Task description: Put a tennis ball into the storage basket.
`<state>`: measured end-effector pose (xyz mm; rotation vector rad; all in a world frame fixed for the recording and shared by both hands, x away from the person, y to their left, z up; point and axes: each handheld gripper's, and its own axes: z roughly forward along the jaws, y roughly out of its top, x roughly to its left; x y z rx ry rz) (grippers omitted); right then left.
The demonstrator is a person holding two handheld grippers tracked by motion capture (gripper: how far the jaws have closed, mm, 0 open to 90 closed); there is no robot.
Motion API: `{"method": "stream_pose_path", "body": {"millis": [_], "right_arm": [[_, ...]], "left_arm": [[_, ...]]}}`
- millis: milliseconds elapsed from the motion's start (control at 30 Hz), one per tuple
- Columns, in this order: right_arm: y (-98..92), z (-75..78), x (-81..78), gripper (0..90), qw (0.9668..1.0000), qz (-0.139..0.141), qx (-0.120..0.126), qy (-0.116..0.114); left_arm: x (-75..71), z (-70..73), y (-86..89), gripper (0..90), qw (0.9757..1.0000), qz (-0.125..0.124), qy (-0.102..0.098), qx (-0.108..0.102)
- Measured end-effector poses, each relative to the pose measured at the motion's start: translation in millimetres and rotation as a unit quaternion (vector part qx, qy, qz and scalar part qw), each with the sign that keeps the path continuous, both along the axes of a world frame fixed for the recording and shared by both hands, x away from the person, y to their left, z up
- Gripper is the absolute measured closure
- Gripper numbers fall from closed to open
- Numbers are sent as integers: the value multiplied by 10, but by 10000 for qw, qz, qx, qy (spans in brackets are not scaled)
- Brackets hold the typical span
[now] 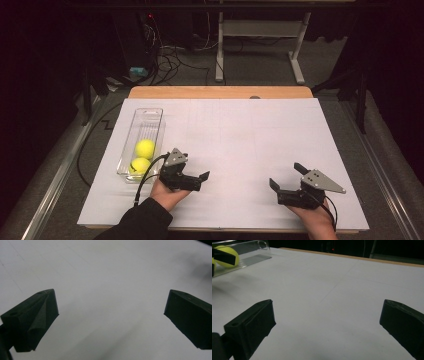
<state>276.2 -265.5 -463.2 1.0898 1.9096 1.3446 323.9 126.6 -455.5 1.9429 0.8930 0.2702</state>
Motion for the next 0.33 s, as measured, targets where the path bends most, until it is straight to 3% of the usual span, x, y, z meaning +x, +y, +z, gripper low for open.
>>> {"method": "stream_pose_path", "body": {"millis": [133, 200, 333], "right_arm": [[-36, 18, -69, 0, 9999, -76, 71, -31], [-51, 11, -88, 0, 9999, -117, 73, -12], [-69, 0, -69, 0, 9997, -223, 74, 38]], "left_arm": [[-35, -20, 77, 0, 9995, -74, -199, -249], [-11, -43, 102, 0, 9994, -76, -117, -312], [3, -62, 107, 0, 9993, -54, -157, -340]]}}
